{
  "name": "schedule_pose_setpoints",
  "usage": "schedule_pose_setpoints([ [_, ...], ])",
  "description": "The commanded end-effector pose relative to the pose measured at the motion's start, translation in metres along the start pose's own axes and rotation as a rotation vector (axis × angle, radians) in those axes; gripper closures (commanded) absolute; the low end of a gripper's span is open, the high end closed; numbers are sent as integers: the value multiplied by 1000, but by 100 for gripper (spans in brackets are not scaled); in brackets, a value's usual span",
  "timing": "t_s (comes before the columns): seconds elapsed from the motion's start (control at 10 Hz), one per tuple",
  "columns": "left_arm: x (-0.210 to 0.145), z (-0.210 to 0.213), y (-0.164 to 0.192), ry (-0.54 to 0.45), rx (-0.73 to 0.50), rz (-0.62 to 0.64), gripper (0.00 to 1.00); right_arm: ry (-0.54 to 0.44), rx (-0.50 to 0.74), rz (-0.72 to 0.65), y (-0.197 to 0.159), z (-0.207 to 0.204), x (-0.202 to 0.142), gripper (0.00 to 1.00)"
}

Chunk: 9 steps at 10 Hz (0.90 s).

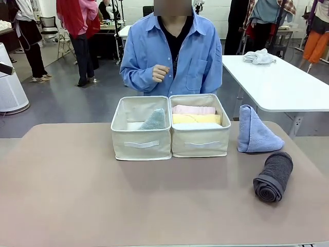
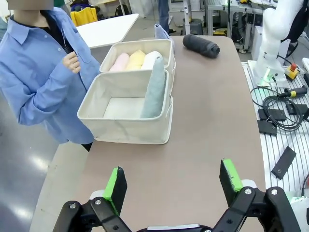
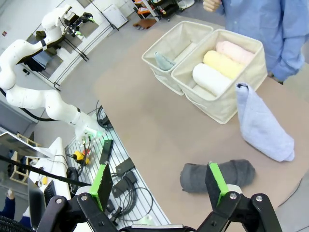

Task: Sort the towels based on their folding style.
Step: Pick up another triangle-folded towel from the table and place it in the left Fabric basket.

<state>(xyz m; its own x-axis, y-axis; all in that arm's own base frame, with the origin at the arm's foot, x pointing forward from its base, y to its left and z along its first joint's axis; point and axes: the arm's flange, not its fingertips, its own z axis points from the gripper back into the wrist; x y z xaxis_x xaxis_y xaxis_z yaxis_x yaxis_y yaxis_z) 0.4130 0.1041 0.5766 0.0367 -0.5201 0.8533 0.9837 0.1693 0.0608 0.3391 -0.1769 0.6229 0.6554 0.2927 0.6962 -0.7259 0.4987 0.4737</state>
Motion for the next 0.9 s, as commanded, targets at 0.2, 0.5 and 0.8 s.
schedule_pose_setpoints([
  [0.2, -2, 3, 2, -2, 4, 2, 0, -13, 15, 11, 0, -1, 0, 0],
  [0.5, -2, 3, 2, -2, 4, 2, 0, 145, -74, 46, 18, -18, 15, 0],
  [0.8, -2, 3, 2, -2, 4, 2, 0, 462, -317, 93, 16, -88, 65, 0],
])
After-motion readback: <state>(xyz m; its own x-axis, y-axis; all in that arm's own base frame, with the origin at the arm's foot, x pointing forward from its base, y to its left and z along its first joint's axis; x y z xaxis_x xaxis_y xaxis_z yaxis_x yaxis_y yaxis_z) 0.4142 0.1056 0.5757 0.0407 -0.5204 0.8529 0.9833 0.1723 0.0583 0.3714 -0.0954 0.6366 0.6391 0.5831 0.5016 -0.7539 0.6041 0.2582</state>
